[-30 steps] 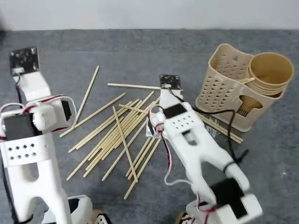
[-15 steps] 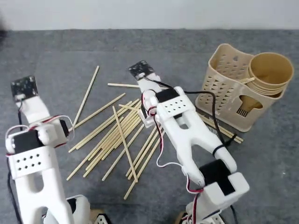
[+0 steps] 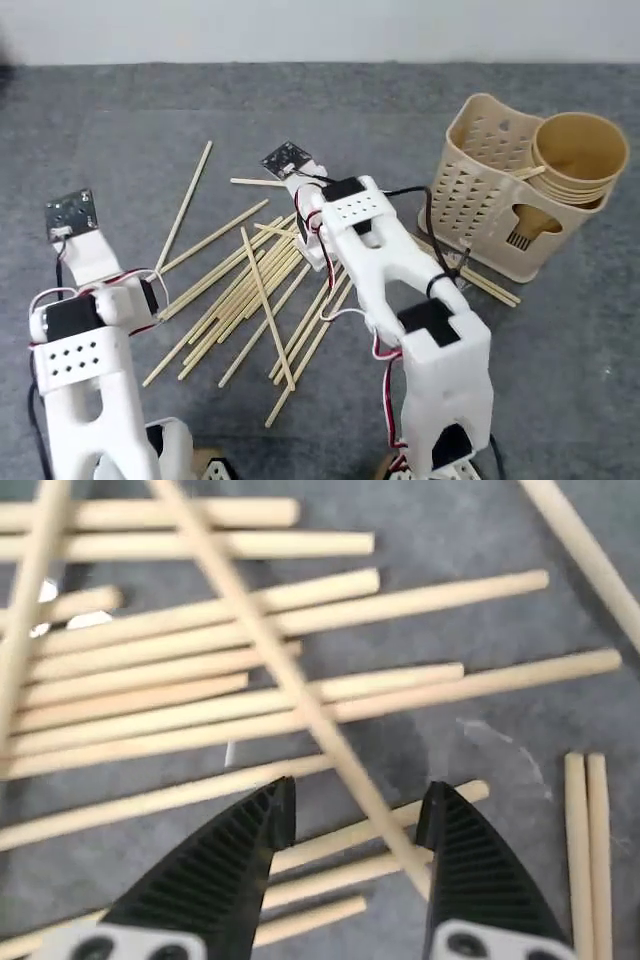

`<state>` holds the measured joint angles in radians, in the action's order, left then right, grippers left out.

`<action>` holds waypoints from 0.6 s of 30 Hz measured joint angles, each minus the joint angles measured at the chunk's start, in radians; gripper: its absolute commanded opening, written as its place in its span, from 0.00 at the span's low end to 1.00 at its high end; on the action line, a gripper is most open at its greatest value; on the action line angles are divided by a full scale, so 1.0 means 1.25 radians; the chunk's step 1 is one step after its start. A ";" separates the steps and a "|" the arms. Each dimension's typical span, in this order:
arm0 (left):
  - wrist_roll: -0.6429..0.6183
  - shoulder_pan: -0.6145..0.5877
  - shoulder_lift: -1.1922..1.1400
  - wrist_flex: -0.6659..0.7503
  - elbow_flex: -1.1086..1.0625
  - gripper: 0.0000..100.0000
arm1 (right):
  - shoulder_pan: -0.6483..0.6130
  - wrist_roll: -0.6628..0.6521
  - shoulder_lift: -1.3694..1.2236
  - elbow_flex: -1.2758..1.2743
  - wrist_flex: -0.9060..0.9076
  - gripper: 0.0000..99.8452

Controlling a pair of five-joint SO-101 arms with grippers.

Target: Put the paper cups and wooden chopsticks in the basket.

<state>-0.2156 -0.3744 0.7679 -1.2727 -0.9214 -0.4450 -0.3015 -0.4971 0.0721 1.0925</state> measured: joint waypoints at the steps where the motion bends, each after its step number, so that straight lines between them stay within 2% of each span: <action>1: 0.000 0.000 0.000 0.001 -0.005 0.04 | 0.004 -0.001 -0.014 0.016 0.000 0.17; 5: 0.001 0.000 0.000 0.001 -0.029 0.04 | 0.017 -0.001 -0.037 0.044 0.000 0.00; 8: 0.000 0.000 0.000 0.001 -0.048 0.04 | 0.033 -0.029 -0.037 0.045 0.000 0.03; 11: -0.001 0.000 0.000 0.015 -0.068 0.04 | 0.034 -0.058 -0.037 0.045 0.015 0.01; 18: -0.001 0.000 0.000 0.085 -0.142 0.04 | 0.034 -0.074 0.050 0.044 0.093 0.01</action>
<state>-0.2171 -0.3744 0.7679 -1.1669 -1.0994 -0.4020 -0.3936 -0.4342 0.1274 1.2091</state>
